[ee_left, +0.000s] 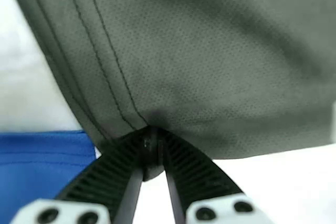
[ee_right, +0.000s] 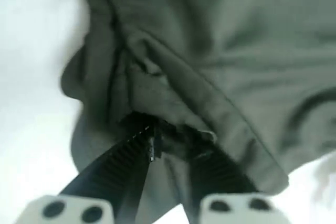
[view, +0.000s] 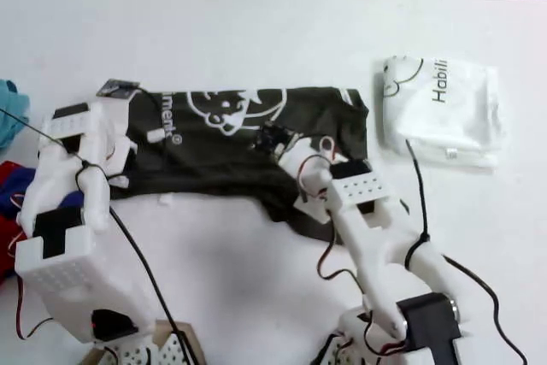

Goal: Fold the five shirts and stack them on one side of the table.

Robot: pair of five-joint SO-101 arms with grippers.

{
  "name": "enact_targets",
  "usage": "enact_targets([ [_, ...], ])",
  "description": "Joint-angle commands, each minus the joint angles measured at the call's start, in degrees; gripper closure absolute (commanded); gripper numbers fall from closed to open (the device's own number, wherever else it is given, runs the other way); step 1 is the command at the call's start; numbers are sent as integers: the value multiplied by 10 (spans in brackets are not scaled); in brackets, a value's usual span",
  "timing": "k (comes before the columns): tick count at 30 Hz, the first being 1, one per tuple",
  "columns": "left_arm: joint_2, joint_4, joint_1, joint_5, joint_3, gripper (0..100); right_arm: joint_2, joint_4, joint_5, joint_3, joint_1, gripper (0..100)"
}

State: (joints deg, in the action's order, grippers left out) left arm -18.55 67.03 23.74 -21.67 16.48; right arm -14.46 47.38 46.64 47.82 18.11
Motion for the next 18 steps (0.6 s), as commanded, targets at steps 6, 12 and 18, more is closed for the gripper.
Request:
enact_targets([
  [6, -5, -18, 0, -4, 0, 975, -1, -2, -7, -28, -7, 978],
  [12, -5, -18, 0, -4, 0, 975, -54, 15, -42, -25, -7, 978],
  [18, -5, -18, 0, -4, 0, 975, -78, 60, -18, -25, -14, 970],
])
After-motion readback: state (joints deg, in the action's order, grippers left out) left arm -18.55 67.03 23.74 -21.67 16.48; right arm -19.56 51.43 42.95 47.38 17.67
